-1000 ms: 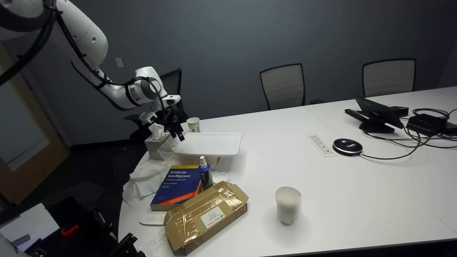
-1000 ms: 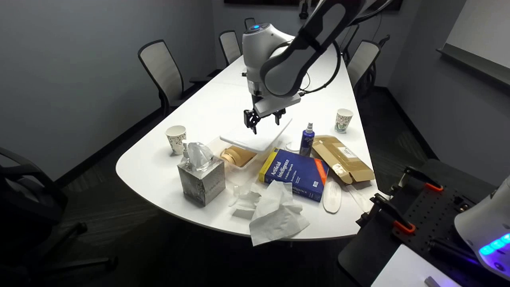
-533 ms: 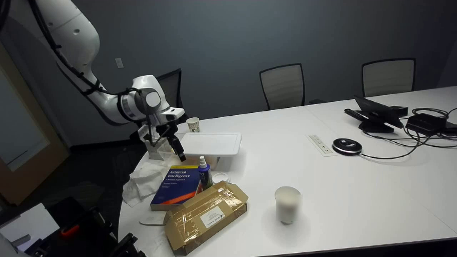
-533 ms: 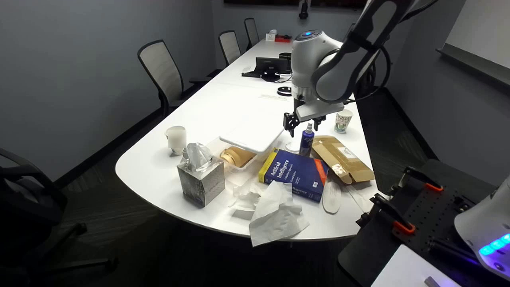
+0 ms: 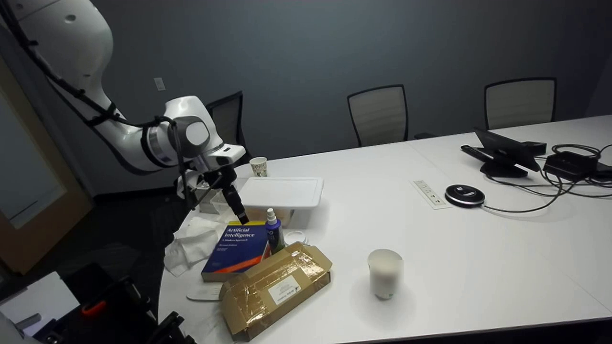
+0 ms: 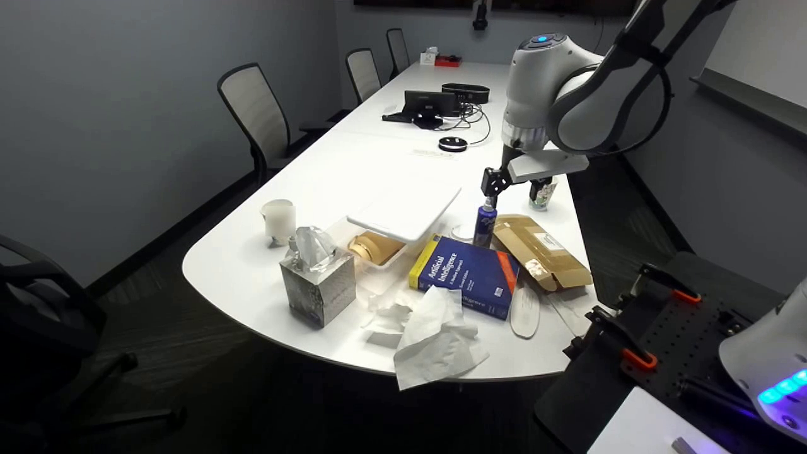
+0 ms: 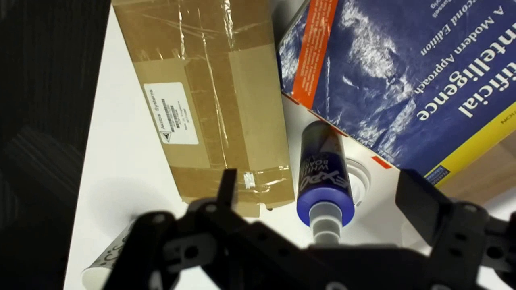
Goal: Open the white lid of the clear lunch box, pick up the blue bottle and put it inside the lunchbox
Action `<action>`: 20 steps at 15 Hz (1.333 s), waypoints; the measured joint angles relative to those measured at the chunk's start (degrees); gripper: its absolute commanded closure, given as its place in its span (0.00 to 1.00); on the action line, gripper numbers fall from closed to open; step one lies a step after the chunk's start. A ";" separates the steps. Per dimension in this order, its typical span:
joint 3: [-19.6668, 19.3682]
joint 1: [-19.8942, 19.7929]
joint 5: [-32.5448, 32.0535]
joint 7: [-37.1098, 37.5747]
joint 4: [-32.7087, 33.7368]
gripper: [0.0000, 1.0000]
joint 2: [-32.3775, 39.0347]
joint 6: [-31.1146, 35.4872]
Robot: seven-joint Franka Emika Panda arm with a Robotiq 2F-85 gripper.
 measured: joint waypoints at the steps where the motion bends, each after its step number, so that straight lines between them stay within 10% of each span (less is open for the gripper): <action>1: 0.00 -0.78 -0.61 -0.07 -0.20 0.00 0.07 1.86; 8: 1.06 -6.06 -0.18 -5.19 0.27 0.00 2.92 13.39; 14: 9.90 -15.47 4.02 -11.92 3.44 0.00 7.77 16.44; 20: 13.34 -16.74 23.78 -30.86 8.38 0.00 12.76 16.22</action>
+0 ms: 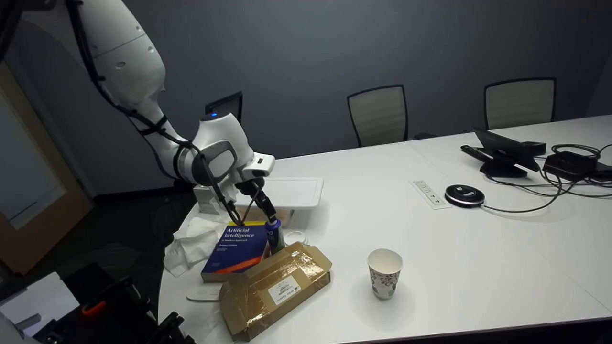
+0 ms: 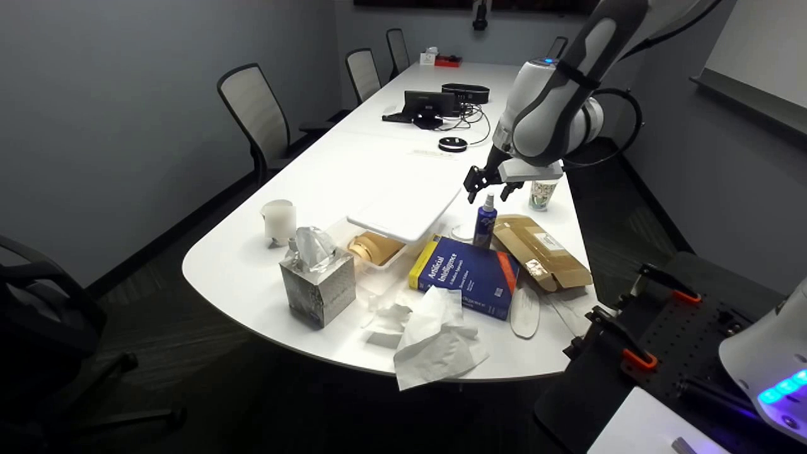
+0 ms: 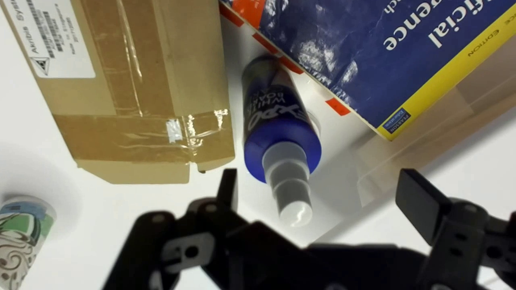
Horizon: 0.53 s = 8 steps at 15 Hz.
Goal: Open the white lid of the clear lunch box, pick up the blue bottle and put it inside the lunchbox
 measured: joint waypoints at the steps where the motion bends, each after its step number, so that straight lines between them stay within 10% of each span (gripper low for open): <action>1: 0.50 -0.18 1.99 -1.84 0.65 0.00 0.60 -0.13; 4: 1.96 -0.94 6.06 -5.64 2.17 0.06 2.04 -0.72; 8: 2.86 -1.48 8.51 -7.76 3.25 0.41 2.76 -2.53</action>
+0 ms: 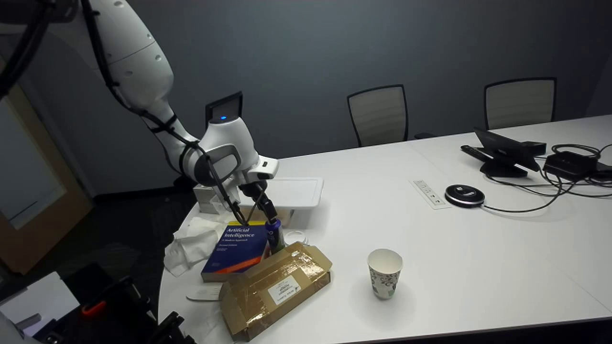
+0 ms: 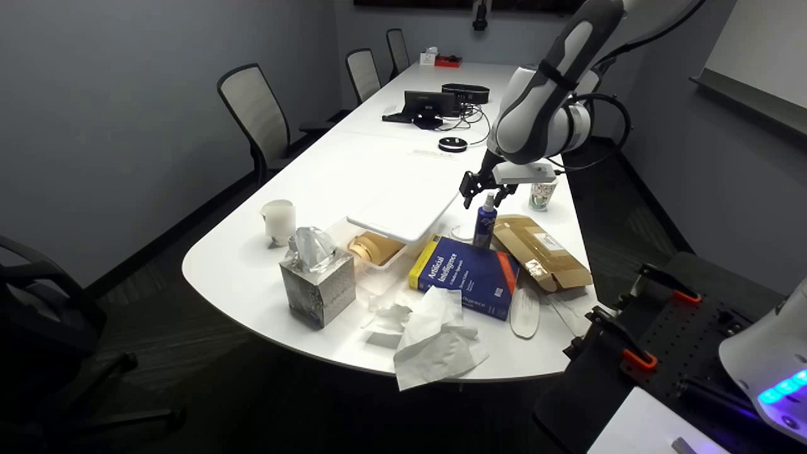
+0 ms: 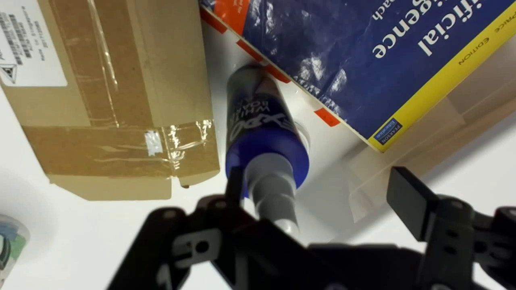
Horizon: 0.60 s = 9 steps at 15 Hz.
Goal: Open the white lid of the clear lunch box, pick up the blue bottle and put it inside the lunchbox
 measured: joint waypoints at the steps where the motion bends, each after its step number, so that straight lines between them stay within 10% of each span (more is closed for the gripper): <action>1: 0.00 0.00 0.11 -0.02 0.17 0.48 0.00 -0.61; 7: -0.17 0.00 0.15 -0.02 0.58 0.93 0.00 -3.21; 9: -0.42 0.02 0.15 -0.02 0.92 0.92 -0.01 -4.02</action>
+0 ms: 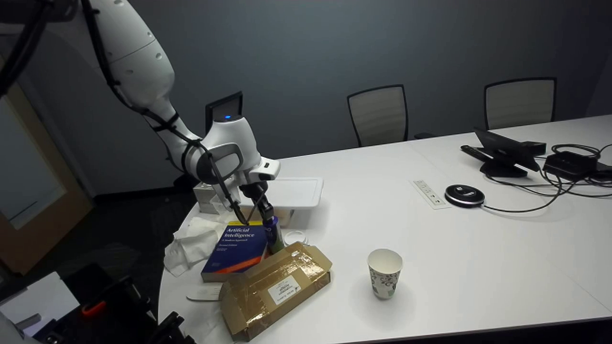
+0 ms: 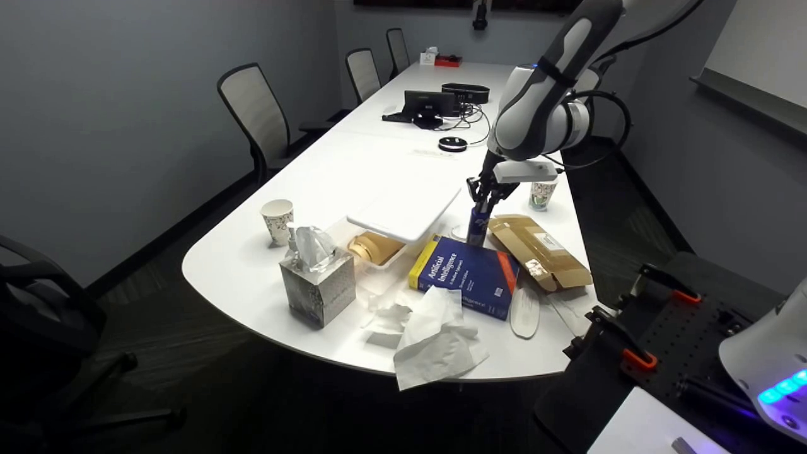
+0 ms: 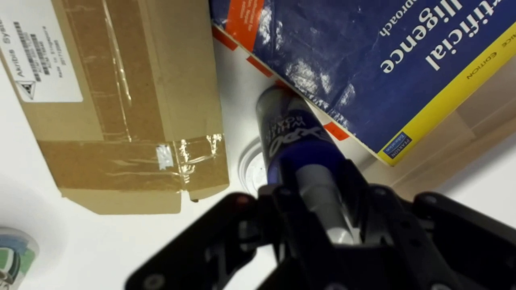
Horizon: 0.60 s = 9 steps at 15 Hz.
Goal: Open the white lid of the clear lunch box, pick up the blue bottle and put it inside the lunchbox
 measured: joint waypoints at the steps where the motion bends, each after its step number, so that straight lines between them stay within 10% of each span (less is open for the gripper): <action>1: -0.08 0.03 0.00 0.00 0.26 0.92 0.00 -0.55; 9: -1.90 3.23 -1.71 -0.03 5.08 0.92 -1.79 -13.44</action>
